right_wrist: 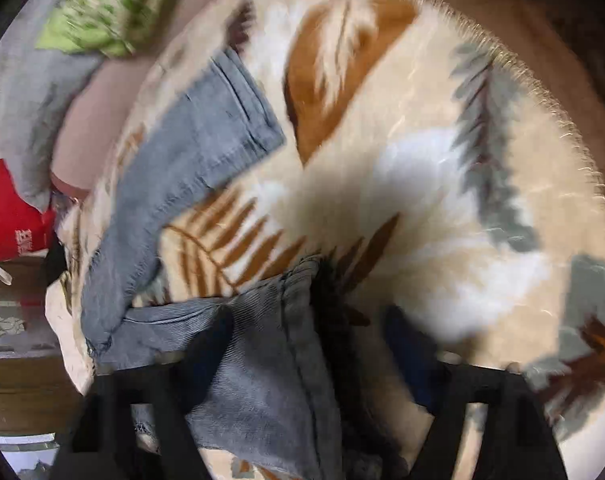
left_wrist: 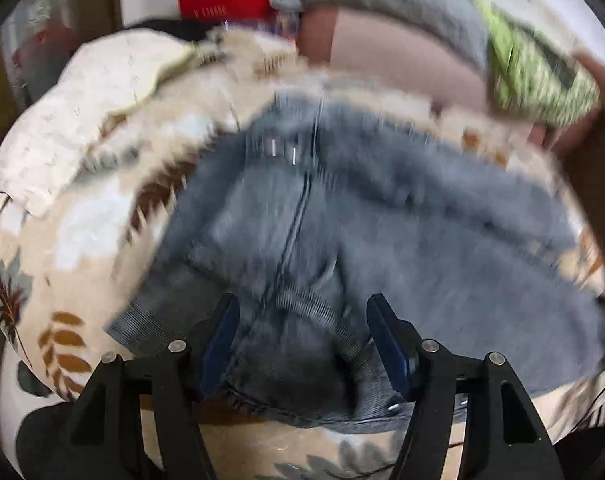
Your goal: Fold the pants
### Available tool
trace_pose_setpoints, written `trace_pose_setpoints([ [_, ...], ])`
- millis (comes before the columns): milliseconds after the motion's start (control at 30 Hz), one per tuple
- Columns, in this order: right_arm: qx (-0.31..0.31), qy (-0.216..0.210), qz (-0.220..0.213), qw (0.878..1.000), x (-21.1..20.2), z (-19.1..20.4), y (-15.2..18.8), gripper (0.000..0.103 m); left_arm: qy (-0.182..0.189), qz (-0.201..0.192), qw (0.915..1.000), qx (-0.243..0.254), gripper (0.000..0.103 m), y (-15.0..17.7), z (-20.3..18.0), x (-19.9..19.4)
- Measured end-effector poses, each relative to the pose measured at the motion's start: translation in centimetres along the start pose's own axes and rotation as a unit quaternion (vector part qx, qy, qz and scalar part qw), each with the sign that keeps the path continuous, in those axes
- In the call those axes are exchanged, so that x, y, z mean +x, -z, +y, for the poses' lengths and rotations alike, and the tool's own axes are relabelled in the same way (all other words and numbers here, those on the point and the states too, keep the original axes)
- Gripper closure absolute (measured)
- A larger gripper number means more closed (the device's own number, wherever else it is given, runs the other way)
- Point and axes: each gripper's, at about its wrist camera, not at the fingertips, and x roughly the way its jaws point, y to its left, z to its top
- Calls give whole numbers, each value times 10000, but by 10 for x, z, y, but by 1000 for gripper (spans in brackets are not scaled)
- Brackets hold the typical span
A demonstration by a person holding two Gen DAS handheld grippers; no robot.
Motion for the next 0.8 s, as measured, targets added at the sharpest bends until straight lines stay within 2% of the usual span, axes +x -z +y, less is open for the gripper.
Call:
trace_pose_setpoints([
  [67,-385,65,-142,9991,-5,13,1,98,-59,59,9999,148,35,8,2,14],
  [133,-781,291,-655,9944,-24,33,6,98,-28,-82,9999,144,30,9,5,15],
  [200,-1302,360,-1423,9806,-53,59,19,99,-15,-80,9999,153,30,8,5,14],
  [233,-1494,408,-1882,9698,-68,69,29,99,-9,-98,9998,153,29,8,6,15],
  [267,-1500,377,-2080,9658,-73,71,35,98,-2,-115,9998,148,29,7,6,15],
  [300,-1532,420,-2268,9609,-73,72,39,98,-5,-146,9998,148,28,8,6,16],
  [333,-1646,600,-2402,9548,-65,71,41,91,-25,-173,9997,172,27,7,5,17],
  [367,-1741,809,-2269,9548,-51,69,40,76,-52,-184,9995,241,26,7,3,18],
  [433,-1603,1108,-1501,9693,-19,52,32,52,-43,-211,9993,310,26,10,1,17],
  [500,-1217,942,-1706,9732,-26,30,43,51,21,-241,9993,288,25,11,3,17],
  [567,-603,679,-2069,9741,-48,5,60,37,7,-256,9992,298,25,12,3,16],
  [633,-24,450,-2280,9726,-67,-20,83,33,-8,-270,9991,319,23,12,1,17],
  [667,211,309,-2220,9743,-71,-29,91,33,-18,-291,9990,332,22,13,1,17],
  [733,737,-141,-1709,9824,-63,-48,106,33,-24,-306,9990,324,21,13,0,18],
  [800,919,-356,-1377,9856,-53,-53,116,33,-31,-312,9990,322,21,13,0,17],
])
